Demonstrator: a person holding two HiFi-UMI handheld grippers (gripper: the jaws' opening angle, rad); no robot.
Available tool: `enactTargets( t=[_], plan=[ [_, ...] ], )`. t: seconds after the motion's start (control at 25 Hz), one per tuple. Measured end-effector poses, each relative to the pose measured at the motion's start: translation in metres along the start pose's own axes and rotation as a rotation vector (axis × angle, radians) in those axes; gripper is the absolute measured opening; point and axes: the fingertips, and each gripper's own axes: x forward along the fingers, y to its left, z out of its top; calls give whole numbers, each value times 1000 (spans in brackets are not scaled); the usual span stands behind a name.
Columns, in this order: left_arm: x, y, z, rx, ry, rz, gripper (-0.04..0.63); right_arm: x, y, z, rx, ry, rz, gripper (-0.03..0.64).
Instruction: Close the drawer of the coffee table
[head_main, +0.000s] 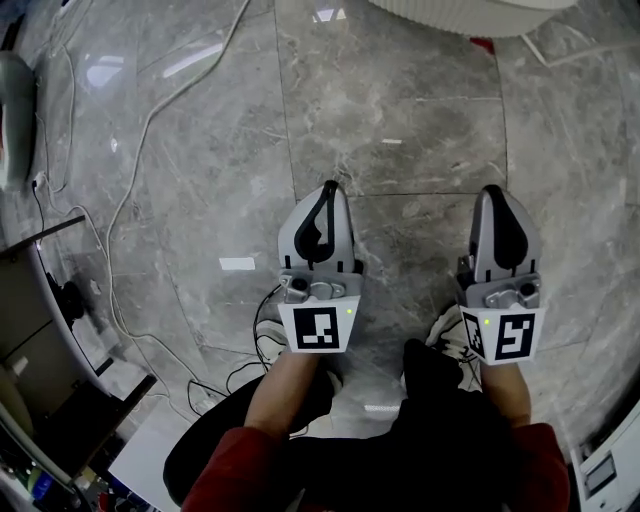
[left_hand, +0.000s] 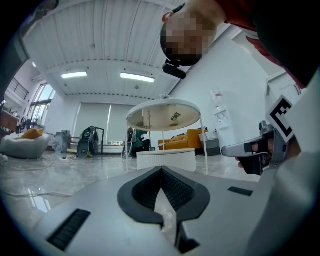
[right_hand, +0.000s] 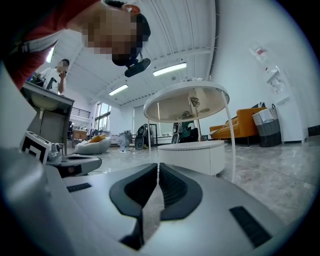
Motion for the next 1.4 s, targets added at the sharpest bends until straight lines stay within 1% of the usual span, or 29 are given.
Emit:
enactTargets(
  t=[0.08, 0.16, 0.24, 0.36, 0.44, 0.52, 0.6, 0.68, 0.76, 0.88, 0.92, 0.96, 1.04, 1.08, 1.12, 1.24, 1.32, 1.4],
  plan=[
    [3, 1, 8, 42, -6, -19, 14, 0, -3, 4, -22, -1, -17, 27],
    [8, 8, 14, 63, 19, -54, 14, 3, -7, 15, -48, -7, -41, 26],
    [12, 19, 18, 67, 73, -104, 14, 10, -10, 36, -68, -11, -64, 26],
    [9, 34, 47, 115, 115, -183, 14, 14, -3, 77, -80, 7, -76, 26],
    [3, 44, 76, 117, 129, -185, 15, 10, 5, 107, -88, 34, -77, 26],
    [-3, 51, 113, 100, 131, -160, 15, 1, 12, 143, -93, 55, -90, 26],
    [-11, 58, 155, 89, 144, -136, 14, -9, 20, 185, -98, 70, -102, 26],
    [-20, 63, 205, 87, 173, -115, 15, -18, 30, 232, -95, 90, -95, 26],
    [-23, 69, 262, 88, 198, -83, 14, -25, 34, 284, -77, 114, -85, 26],
    [-21, 76, 357, 103, 212, -38, 15, -31, 32, 367, -33, 147, -87, 26],
    [-23, 77, 385, 102, 234, -32, 14, -33, 32, 395, -20, 158, -92, 26],
    [-28, 78, 410, 89, 282, -28, 14, -36, 33, 423, -10, 168, -100, 26],
    [-41, 80, 458, 36, 382, -8, 14, -43, 38, 482, 7, 182, -112, 26],
    [-44, 82, 485, 15, 397, 10, 14, -44, 40, 512, 10, 178, -116, 27],
    [-44, 86, 514, 0, 388, 31, 15, -42, 42, 541, 8, 166, -120, 26],
    [-36, 98, 593, -15, 317, 79, 14, -33, 43, 623, -4, 100, -126, 26],
    [-33, 101, 645, -2, 279, 83, 14, -34, 40, 674, -15, 64, -129, 26],
    [-31, 102, 697, -5, 252, 71, 14, -38, 39, 721, -31, 35, -127, 26]
  ],
)
